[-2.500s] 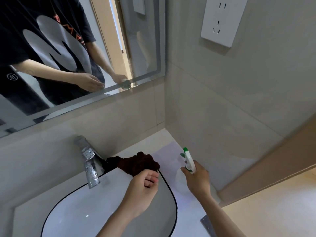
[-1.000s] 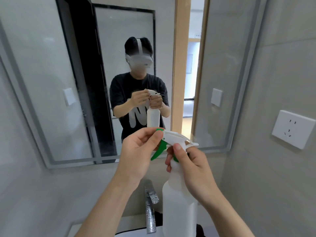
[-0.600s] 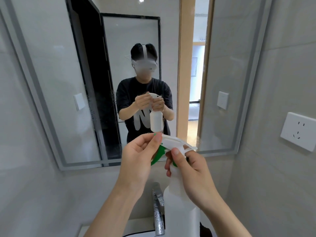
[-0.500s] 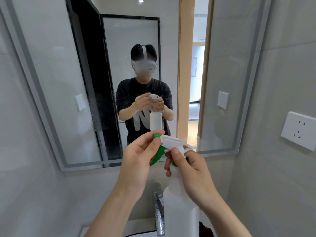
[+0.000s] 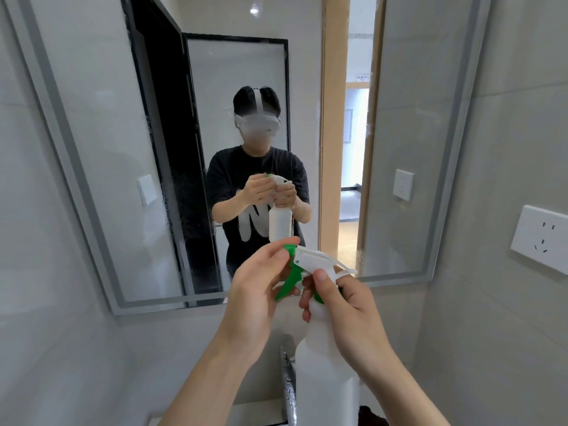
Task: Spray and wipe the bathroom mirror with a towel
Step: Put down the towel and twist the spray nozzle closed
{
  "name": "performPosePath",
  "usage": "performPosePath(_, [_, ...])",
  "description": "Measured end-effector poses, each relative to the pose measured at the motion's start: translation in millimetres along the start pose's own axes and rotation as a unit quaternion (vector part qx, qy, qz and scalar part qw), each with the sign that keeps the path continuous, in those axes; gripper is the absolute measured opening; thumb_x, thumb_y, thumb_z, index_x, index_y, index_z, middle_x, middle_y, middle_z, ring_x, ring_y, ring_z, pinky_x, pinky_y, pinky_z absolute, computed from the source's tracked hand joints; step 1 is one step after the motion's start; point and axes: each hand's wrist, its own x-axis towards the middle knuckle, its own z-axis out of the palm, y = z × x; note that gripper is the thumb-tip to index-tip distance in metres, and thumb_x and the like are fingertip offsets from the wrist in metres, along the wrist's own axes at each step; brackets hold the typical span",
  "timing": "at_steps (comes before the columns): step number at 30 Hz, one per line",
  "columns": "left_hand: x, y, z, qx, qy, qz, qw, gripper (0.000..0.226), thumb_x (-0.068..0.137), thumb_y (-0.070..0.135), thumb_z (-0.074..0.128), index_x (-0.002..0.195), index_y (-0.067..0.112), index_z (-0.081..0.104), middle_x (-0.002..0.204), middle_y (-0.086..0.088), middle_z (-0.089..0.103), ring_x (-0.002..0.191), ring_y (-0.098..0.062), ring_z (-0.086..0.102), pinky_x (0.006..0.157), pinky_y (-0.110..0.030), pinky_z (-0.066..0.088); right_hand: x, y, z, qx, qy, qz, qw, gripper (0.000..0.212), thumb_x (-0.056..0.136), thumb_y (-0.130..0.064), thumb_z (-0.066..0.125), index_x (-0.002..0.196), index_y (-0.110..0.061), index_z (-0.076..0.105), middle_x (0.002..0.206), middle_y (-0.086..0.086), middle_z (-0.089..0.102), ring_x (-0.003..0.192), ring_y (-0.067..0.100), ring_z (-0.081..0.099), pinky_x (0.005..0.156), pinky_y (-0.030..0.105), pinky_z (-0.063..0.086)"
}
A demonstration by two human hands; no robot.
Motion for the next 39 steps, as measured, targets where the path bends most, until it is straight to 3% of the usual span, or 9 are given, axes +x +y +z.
performPosePath(4, [7.5,2.0,12.3,0.05,0.061,0.023,0.997,0.061,0.076,0.06,0.073,0.098,0.003,0.071,0.098,-0.029,0.069,0.084,-0.036,0.064,0.076,-0.055,0.053,1.7,-5.2,1.5,0.003,-0.004,-0.003,1.0,0.04,0.104,-0.025,0.05,0.076,-0.002,0.068,0.07,0.011,0.066,0.063,0.016,0.06,0.056,0.017,0.047])
performPosePath(8, [9.1,2.9,13.5,0.035,0.072,0.056,0.995,0.043,0.075,0.044,0.07,0.097,0.007,0.074,0.091,-0.02,0.074,0.082,-0.028,0.068,0.08,-0.045,0.056,5.0,-10.6,0.5,0.003,-0.004,-0.009,1.0,0.035,0.104,-0.025,0.051,0.081,-0.006,0.069,0.069,0.009,0.066,0.061,0.017,0.059,0.054,0.017,0.046])
performPosePath(12, [8.1,2.5,9.0,-0.017,0.005,0.044,0.999,0.033,0.087,0.029,0.059,0.112,0.014,0.074,0.102,-0.019,0.072,0.088,-0.026,0.066,0.08,-0.042,0.053,5.8,-12.5,-5.0,-0.014,-0.002,-0.023,1.0,0.036,0.104,-0.027,0.051,0.083,-0.003,0.068,0.068,0.007,0.067,0.06,0.016,0.059,0.056,0.018,0.046])
performPosePath(15, [10.0,3.4,12.2,-0.042,-0.023,0.021,0.999,0.039,0.092,0.035,0.059,0.123,0.013,0.067,0.111,-0.023,0.069,0.092,-0.025,0.065,0.078,-0.039,0.05,7.7,-13.2,-9.0,-0.011,0.014,-0.028,0.999,0.037,0.104,-0.026,0.052,0.081,-0.002,0.068,0.066,0.004,0.067,0.058,0.017,0.059,0.058,0.02,0.047])
performPosePath(21, [17.6,7.5,28.5,-0.006,0.044,0.051,0.998,0.04,0.072,0.044,0.077,0.093,0.01,0.073,0.098,-0.029,0.071,0.082,-0.033,0.064,0.077,-0.051,0.051,9.8,-19.7,-11.7,-0.017,0.014,-0.018,1.0,0.036,0.104,-0.028,0.05,0.086,-0.002,0.067,0.068,0.007,0.067,0.058,0.015,0.059,0.053,0.018,0.045])
performPosePath(26, [18.1,10.2,22.4,-0.08,-0.046,0.011,0.996,0.038,0.083,0.028,0.065,0.119,0.019,0.072,0.107,-0.02,0.069,0.093,-0.026,0.065,0.075,-0.039,0.052,12.0,-21.8,-11.7,-0.01,0.029,-0.02,0.999,0.04,0.104,-0.027,0.051,0.084,0.004,0.067,0.069,0.009,0.067,0.059,0.018,0.06,0.055,0.021,0.047])
performPosePath(32, [22.7,9.0,28.4,-0.061,0.019,0.014,0.998,0.061,0.081,0.048,0.075,0.105,-0.007,0.064,0.103,-0.037,0.062,0.074,-0.034,0.055,0.058,-0.038,0.047,12.3,-23.6,-7.8,-0.013,0.033,-0.027,0.999,0.044,0.104,-0.027,0.052,0.082,0.009,0.065,0.068,0.007,0.068,0.058,0.015,0.06,0.054,0.019,0.047])
performPosePath(35, [21.6,9.5,26.5,-0.07,0.022,0.016,0.997,0.05,0.075,0.041,0.072,0.105,0.001,0.07,0.109,-0.033,0.066,0.082,-0.034,0.057,0.063,-0.04,0.049,11.9,-21.3,-7.1,-0.008,0.037,-0.025,0.999,0.045,0.104,-0.026,0.052,0.081,0.011,0.064,0.07,0.009,0.067,0.058,0.016,0.06,0.054,0.019,0.046])
performPosePath(39, [16.5,6.1,22.8,-0.111,-0.013,-0.006,0.994,0.034,0.095,0.032,0.053,0.112,0.013,0.074,0.103,-0.019,0.07,0.087,-0.026,0.062,0.068,-0.035,0.052,11.9,-17.9,-7.4,0.006,0.04,-0.02,0.999,0.042,0.104,-0.024,0.053,0.077,0.006,0.064,0.067,0.007,0.066,0.058,0.018,0.059,0.056,0.021,0.047])
